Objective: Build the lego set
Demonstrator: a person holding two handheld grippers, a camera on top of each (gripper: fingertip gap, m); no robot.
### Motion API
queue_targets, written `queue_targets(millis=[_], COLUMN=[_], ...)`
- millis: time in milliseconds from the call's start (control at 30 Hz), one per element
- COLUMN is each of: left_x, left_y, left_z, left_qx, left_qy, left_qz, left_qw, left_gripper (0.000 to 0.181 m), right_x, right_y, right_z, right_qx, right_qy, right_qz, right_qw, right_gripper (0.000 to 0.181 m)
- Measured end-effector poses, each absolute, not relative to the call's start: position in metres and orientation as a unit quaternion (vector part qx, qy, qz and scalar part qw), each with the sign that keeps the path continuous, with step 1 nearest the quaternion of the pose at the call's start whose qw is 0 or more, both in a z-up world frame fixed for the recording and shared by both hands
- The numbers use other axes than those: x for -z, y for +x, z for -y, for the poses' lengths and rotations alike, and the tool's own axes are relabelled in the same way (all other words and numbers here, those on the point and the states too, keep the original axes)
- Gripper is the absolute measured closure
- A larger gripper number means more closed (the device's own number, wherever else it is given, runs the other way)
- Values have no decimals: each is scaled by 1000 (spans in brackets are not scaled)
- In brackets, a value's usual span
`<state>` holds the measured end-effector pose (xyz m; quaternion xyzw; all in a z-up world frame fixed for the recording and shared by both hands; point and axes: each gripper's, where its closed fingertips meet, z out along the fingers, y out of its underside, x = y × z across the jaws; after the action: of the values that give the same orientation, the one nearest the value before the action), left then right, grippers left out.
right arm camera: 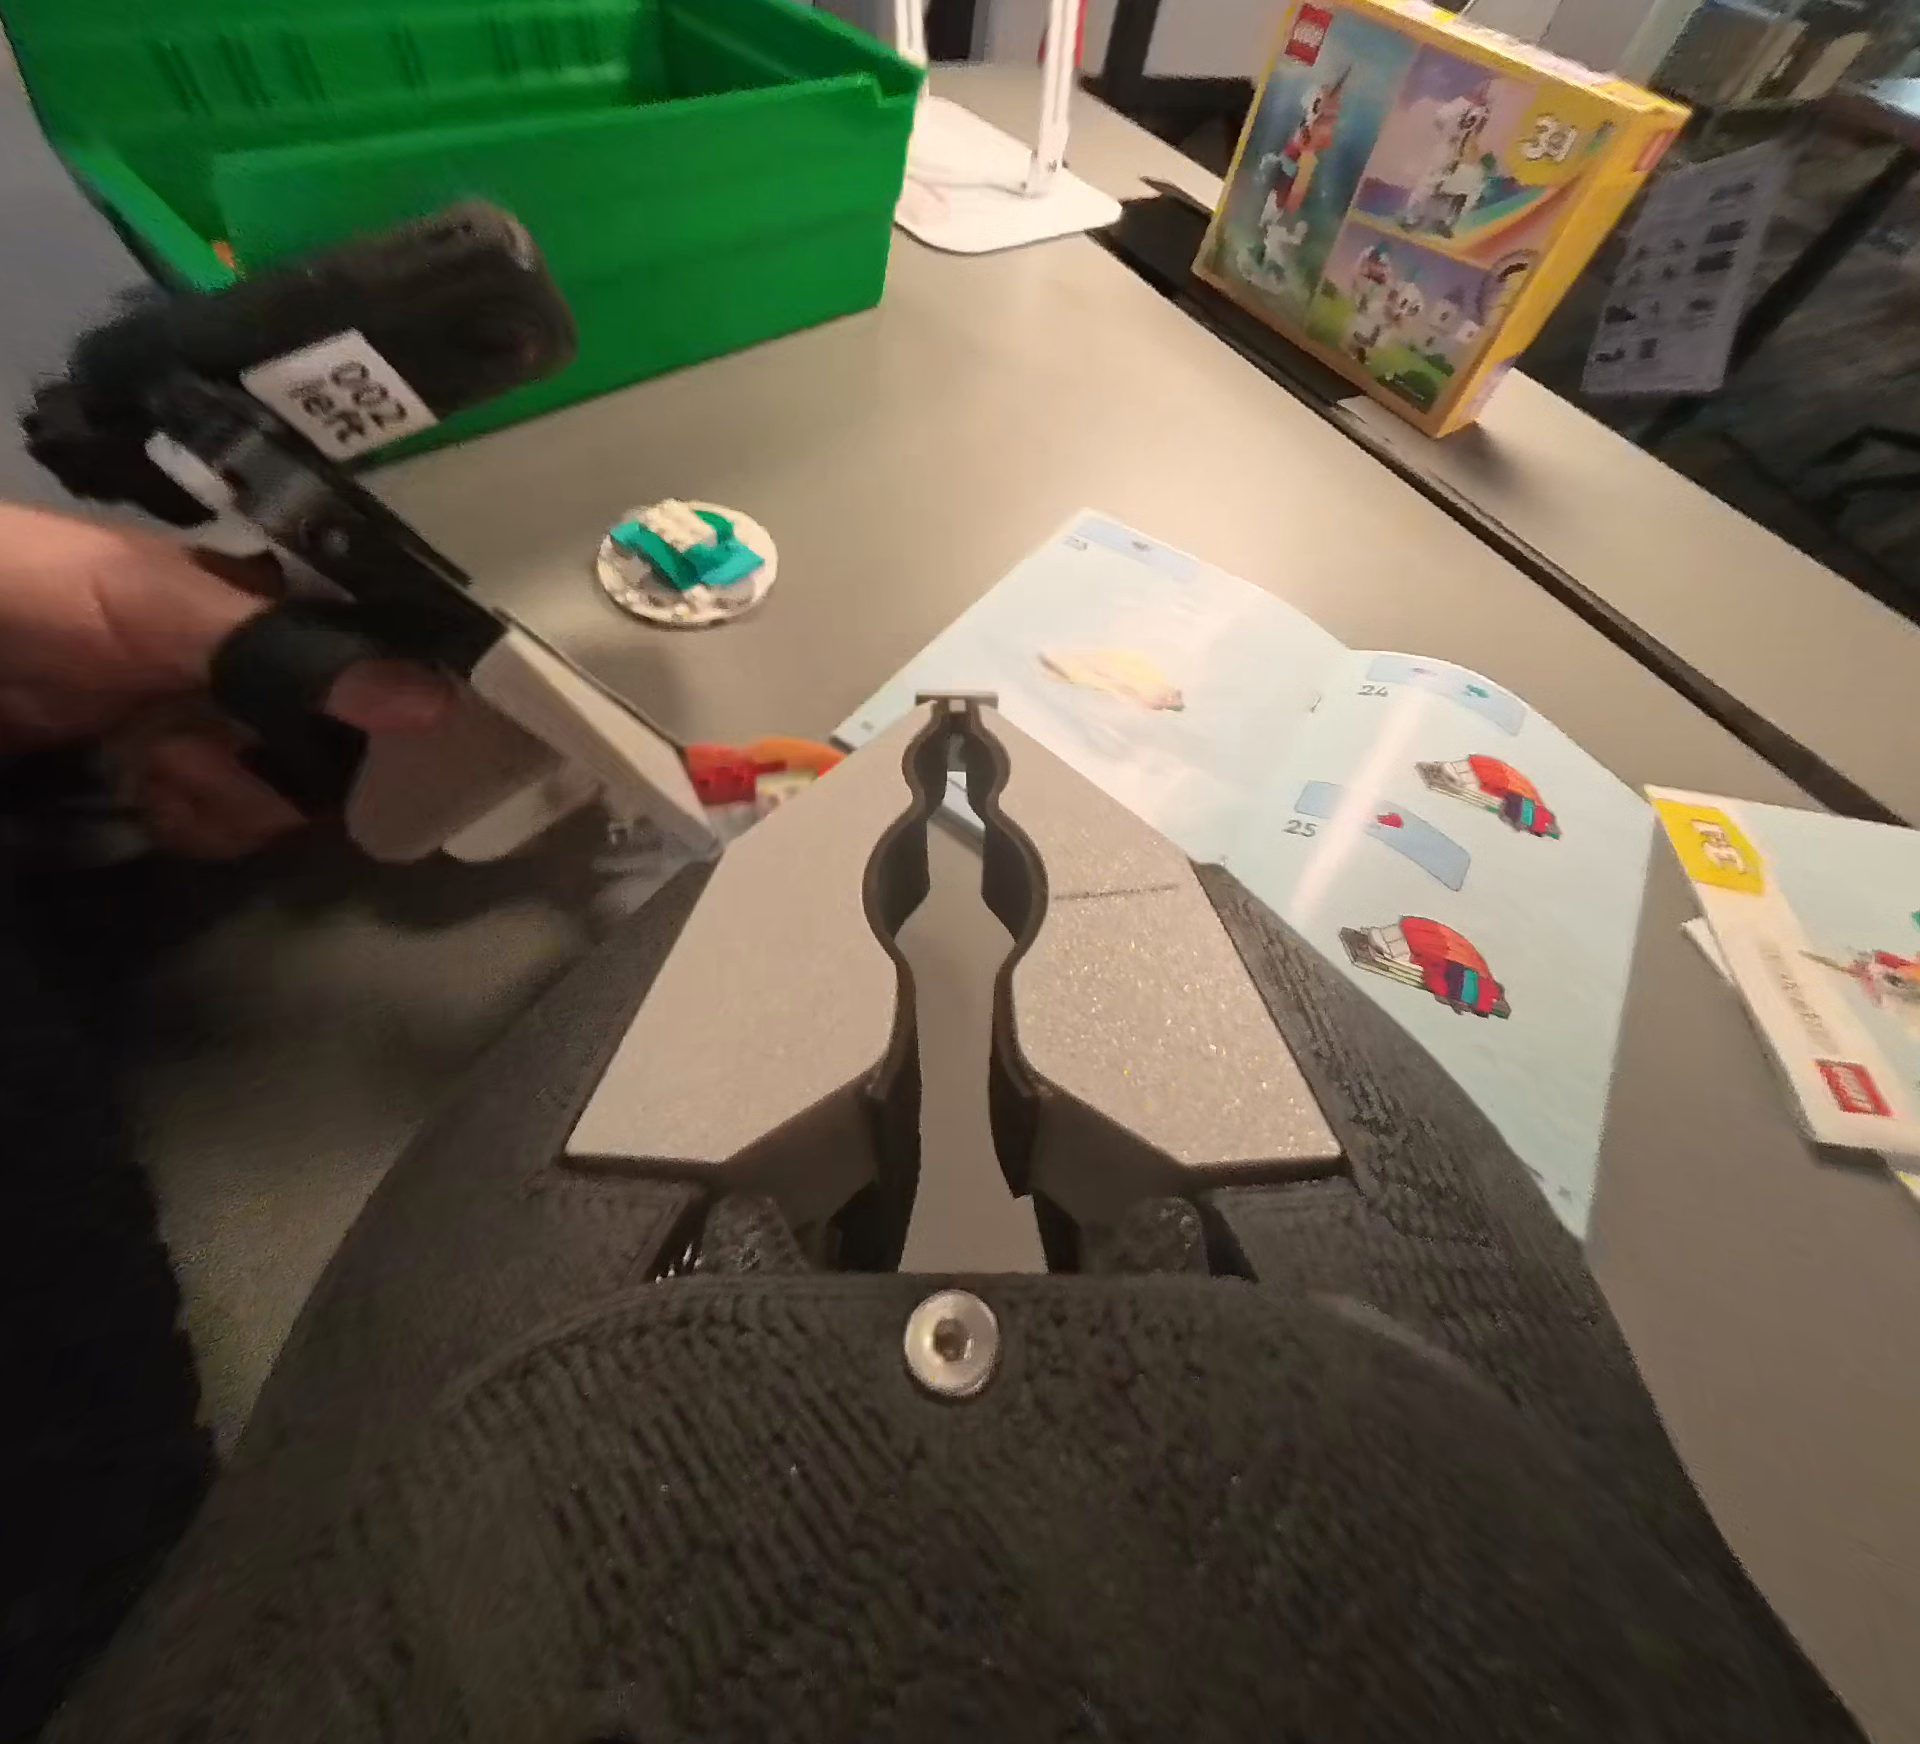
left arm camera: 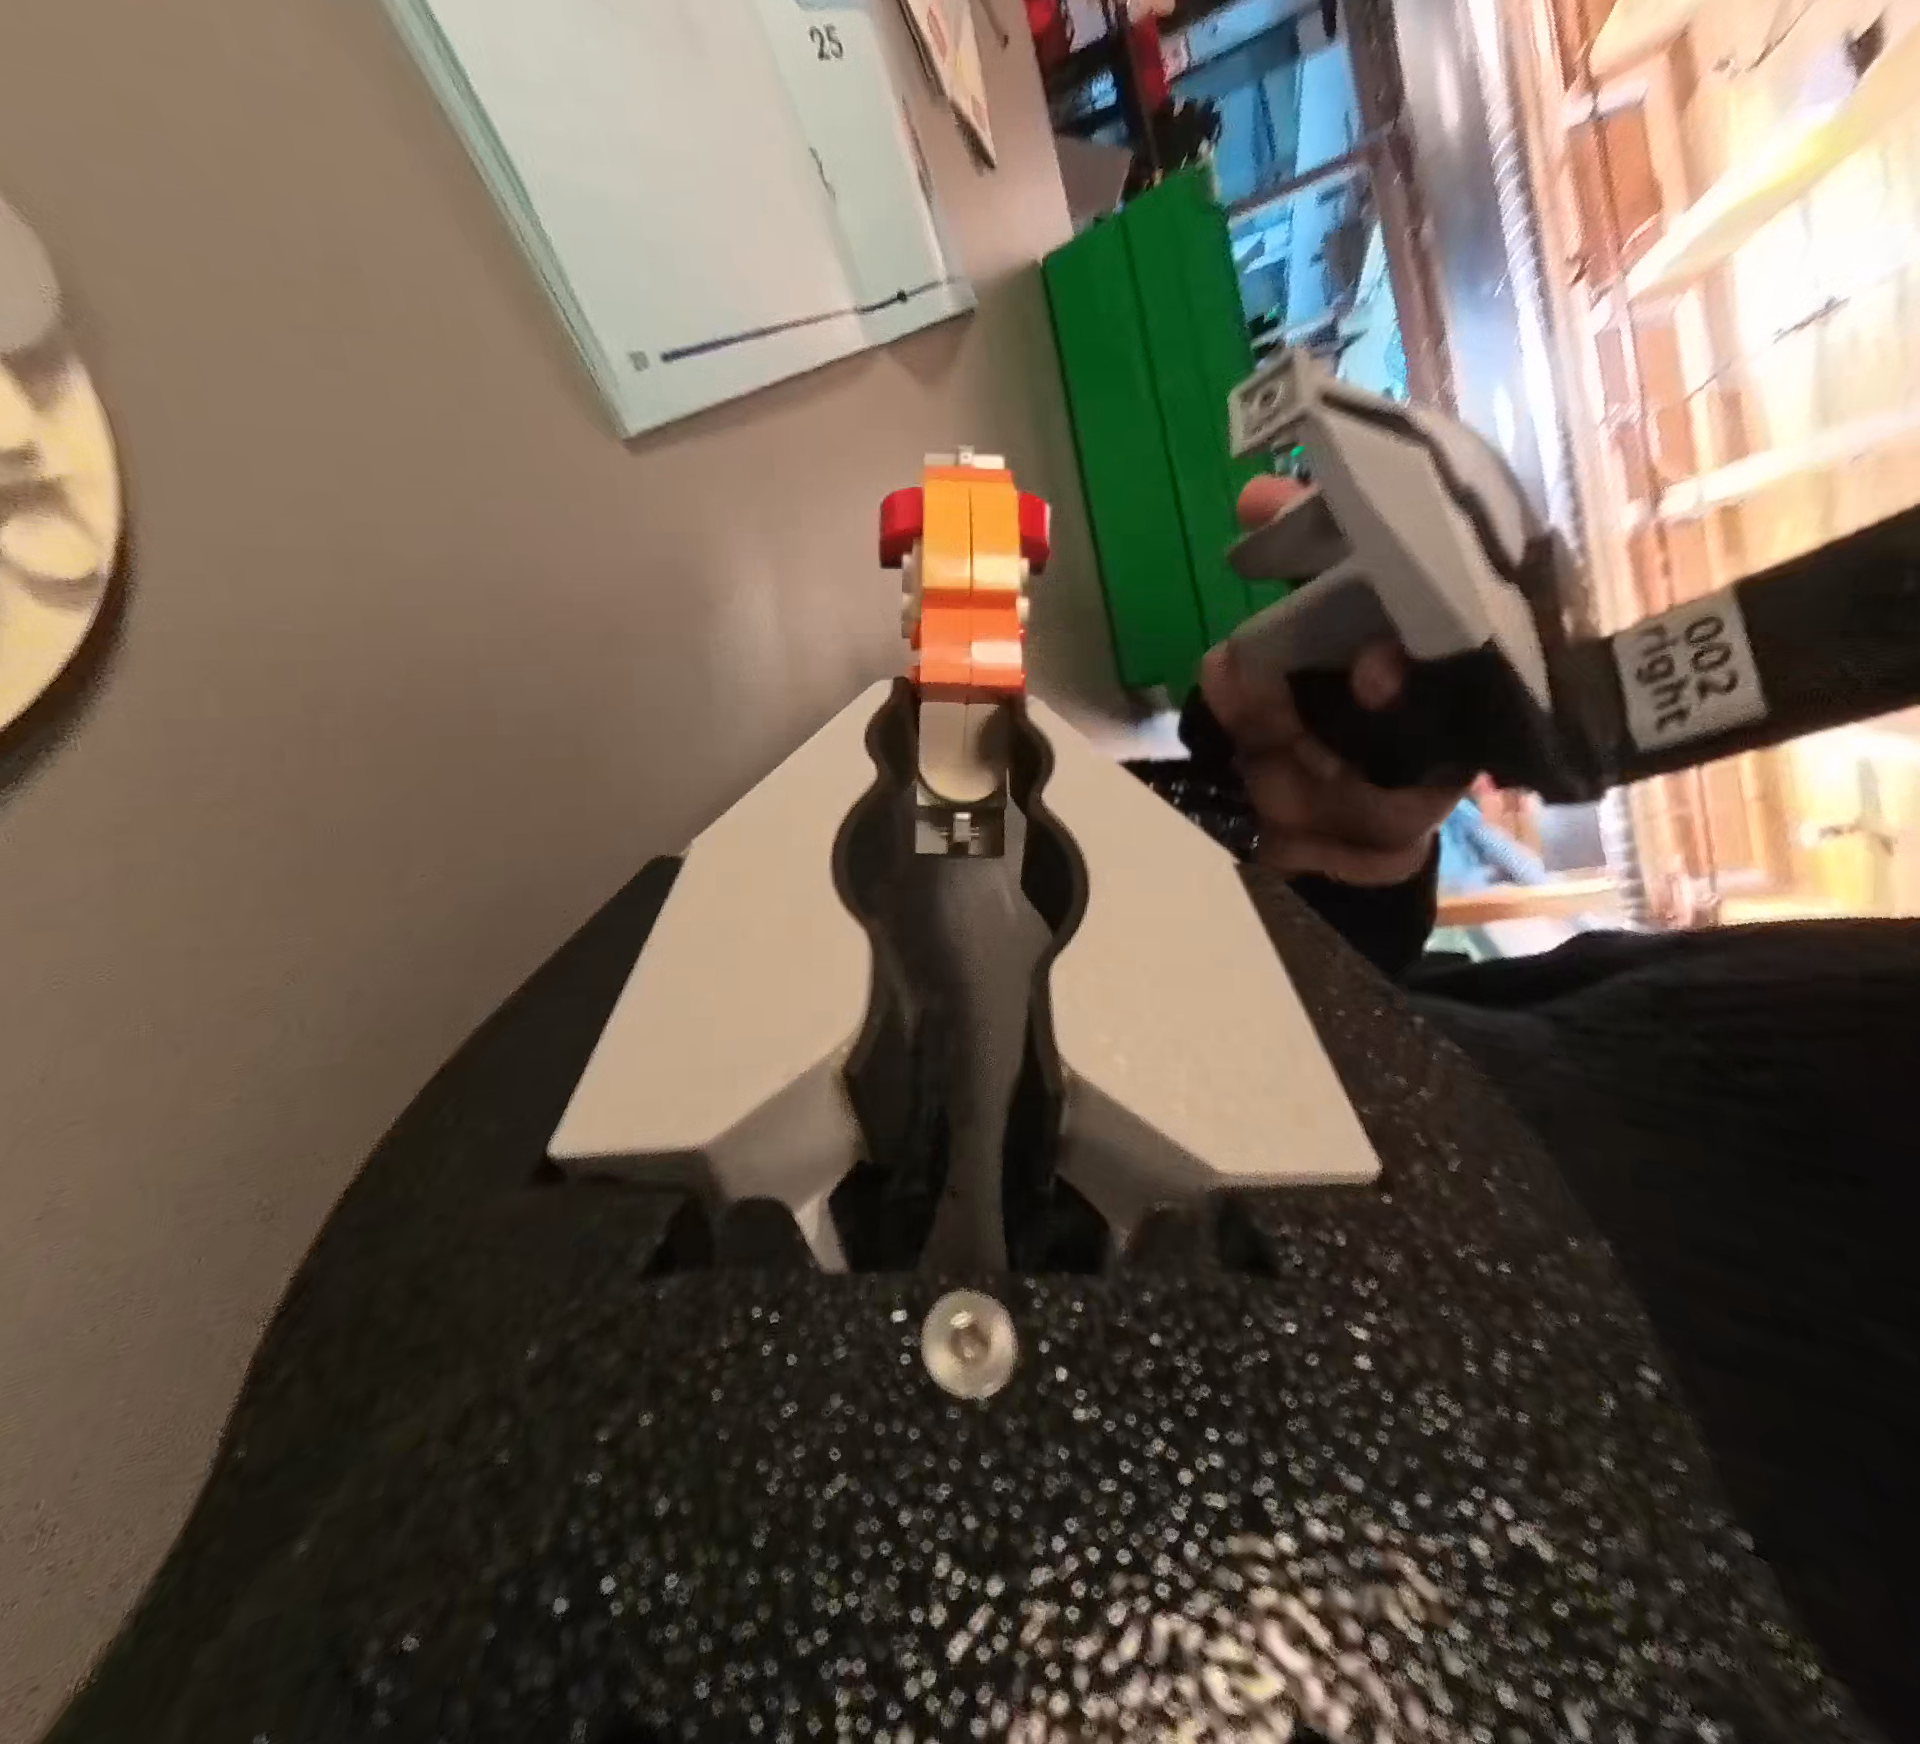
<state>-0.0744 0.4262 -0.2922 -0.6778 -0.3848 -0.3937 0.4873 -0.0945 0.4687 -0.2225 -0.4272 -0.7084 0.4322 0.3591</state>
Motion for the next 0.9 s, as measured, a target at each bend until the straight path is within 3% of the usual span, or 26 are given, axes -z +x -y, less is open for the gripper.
queue_targets(millis=[167, 367, 500, 700, 900], left_x=[294, 292, 292, 290, 287], left_y=[-74, -73, -68, -66, -65], left_z=[-427, -426, -426, -426, -425], left_qx=[404, 440, 450, 458, 463], left_qy=[-674, -656, -663, -660, -655], left_qz=[392, 397, 384, 379, 370], left_qw=[479, 467, 459, 459, 468], left_gripper=[166, 166, 166, 166, 166], right_x=[232, 243, 260, 292, 318], right_y=[-88, -87, -74, -40, -31], right_z=[-448, -448, -467, -475, -495], right_qx=[-435, -399, -287, -117, -22], right_qy=[-426, -374, -191, 147, 271], right_qz=[738, 787, 887, 960, 954], right_qw=[291, 286, 306, 207, 124], right_gripper=[180, 181, 181, 181, 181])
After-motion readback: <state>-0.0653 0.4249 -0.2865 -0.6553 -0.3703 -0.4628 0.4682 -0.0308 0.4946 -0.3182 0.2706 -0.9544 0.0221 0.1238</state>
